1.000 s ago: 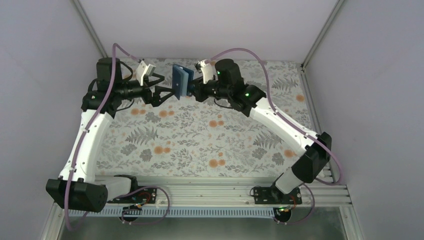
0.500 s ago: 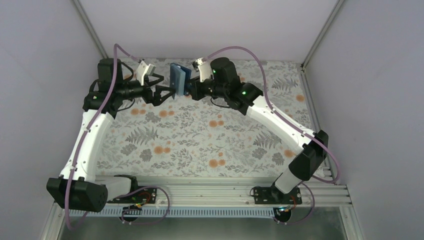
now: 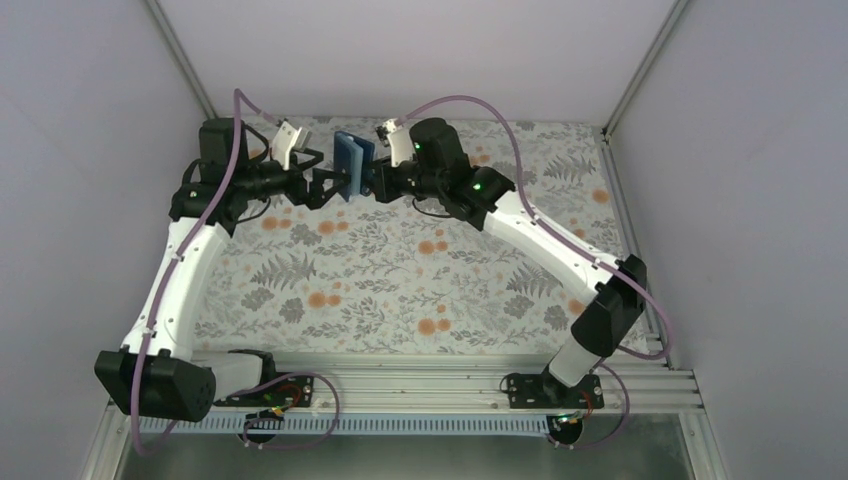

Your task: Take the credit cards out of the card holder

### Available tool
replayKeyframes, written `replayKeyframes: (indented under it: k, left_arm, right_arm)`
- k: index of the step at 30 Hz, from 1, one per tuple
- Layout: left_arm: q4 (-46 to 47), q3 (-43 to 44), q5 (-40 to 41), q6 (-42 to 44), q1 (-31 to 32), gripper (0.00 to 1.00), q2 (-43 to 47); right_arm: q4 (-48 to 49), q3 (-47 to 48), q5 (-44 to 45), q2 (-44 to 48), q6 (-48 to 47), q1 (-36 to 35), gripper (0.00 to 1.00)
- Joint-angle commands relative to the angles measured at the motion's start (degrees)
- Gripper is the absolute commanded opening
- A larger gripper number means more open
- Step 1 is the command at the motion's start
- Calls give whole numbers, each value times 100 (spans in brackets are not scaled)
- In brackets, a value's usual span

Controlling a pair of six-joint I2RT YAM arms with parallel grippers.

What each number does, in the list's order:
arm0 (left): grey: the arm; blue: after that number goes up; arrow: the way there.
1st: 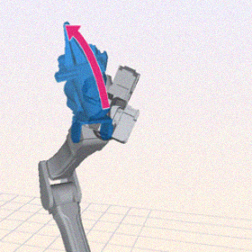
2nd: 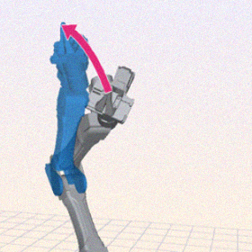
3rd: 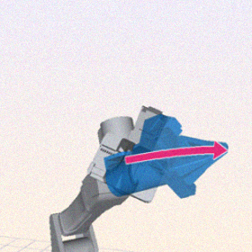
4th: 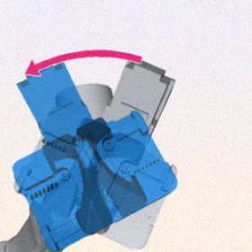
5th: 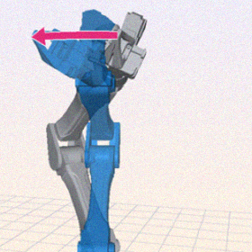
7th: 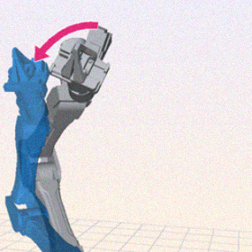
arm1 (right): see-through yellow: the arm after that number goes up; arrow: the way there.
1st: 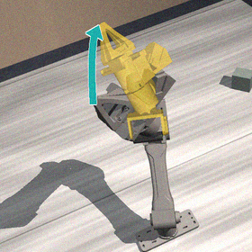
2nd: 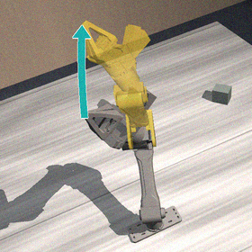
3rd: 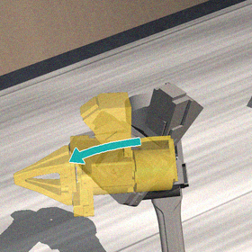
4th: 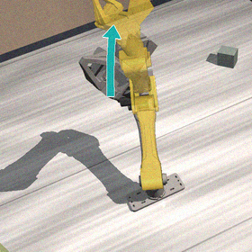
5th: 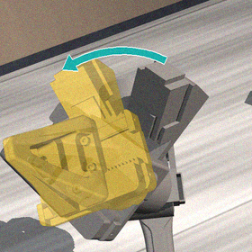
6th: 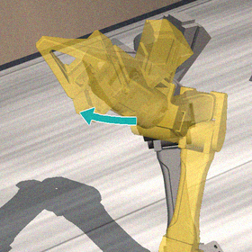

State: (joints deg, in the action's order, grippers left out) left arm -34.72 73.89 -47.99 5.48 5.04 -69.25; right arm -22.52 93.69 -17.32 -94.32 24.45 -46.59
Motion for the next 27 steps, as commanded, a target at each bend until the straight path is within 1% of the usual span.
replayKeyframes:
  k: [1, 4, 8, 11, 13, 14, 16, 17, 18, 19, 23, 27]
  left_arm:
    - [44, 45, 280, 100, 32, 100, -78]
    - [-44, 156, 660, 203, 49, 100, -102]
    - [-276, 546, 1163, 380, 76, 100, -211]
    - [-511, 826, 1245, 548, 92, 100, -280]
    - [-745, 950, 1098, 694, 100, 100, -295]
    - [-895, 1017, 889, 784, 102, 100, -303]
    - [-1298, 1134, 25, 1057, 97, 100, -343]
    - [-1412, 1132, -260, 1093, 102, 100, -357]
    - [-1446, 1113, -356, 1078, 103, 100, -349]
    - [-1408, 1068, -254, 1045, 110, 100, -336]
    - [-1172, 954, 848, 1101, 151, 100, -184]
    - [-817, 762, 1355, 1165, 221, 100, 81]
  right_arm:
    - [311, 374, 76, -137, 123, -122, 4]
    - [299, 431, 44, -295, 134, -129, 4]
    - [365, 439, -22, -328, 174, -131, 4]
    - [389, 461, -116, -354, 174, -131, 4]
    - [396, 474, -129, -363, 181, -126, 4]
    - [405, 486, -143, -376, 175, -123, 4]
    - [434, 524, -207, -452, 195, -99, 4]
    - [460, 553, -261, -492, 212, -85, 4]
    - [478, 583, -319, -529, 236, -86, 4]
    - [503, 608, -358, -558, 257, -87, 4]
    - [548, 673, -375, -603, 284, -85, 4]
    - [592, 641, -416, -569, 280, -87, 4]
